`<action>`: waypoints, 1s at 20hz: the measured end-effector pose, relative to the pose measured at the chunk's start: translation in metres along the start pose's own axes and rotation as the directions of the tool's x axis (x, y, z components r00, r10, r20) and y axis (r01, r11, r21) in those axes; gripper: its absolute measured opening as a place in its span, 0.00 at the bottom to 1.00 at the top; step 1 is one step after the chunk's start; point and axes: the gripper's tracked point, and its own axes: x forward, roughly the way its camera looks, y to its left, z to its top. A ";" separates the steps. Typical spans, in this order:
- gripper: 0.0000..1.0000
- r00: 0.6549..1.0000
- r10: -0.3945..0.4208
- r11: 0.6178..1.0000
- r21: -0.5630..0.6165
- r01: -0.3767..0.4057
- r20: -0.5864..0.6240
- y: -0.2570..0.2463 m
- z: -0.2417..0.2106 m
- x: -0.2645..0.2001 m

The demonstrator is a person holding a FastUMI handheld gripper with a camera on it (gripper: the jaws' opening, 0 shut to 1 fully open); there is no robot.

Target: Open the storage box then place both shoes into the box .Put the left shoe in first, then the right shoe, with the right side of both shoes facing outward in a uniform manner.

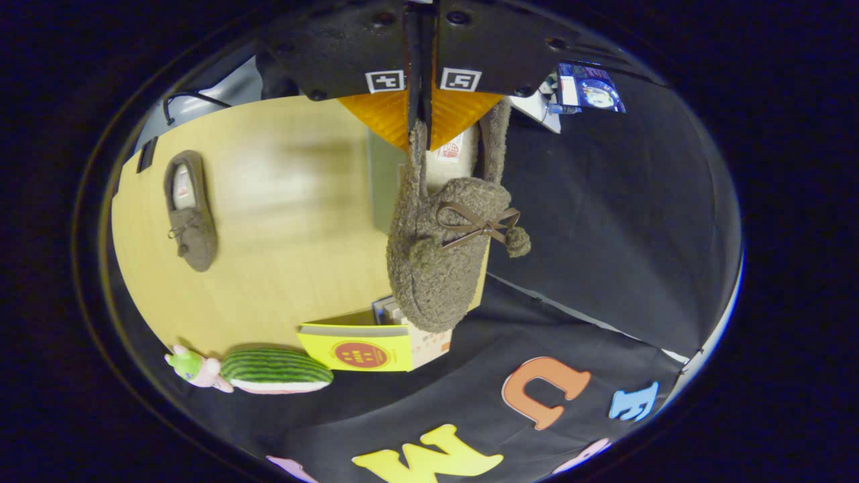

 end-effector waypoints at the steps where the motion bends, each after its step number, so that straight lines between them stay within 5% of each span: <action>1: 0.06 1.000 0.018 1.000 -0.001 -0.018 -0.010 0.018 -0.002 0.008; 7: 0.06 0.996 0.006 1.000 -0.008 -0.007 -0.095 0.069 -0.028 0.076; 20: 0.06 0.938 -0.180 0.981 0.021 0.194 -0.295 0.035 -0.084 0.202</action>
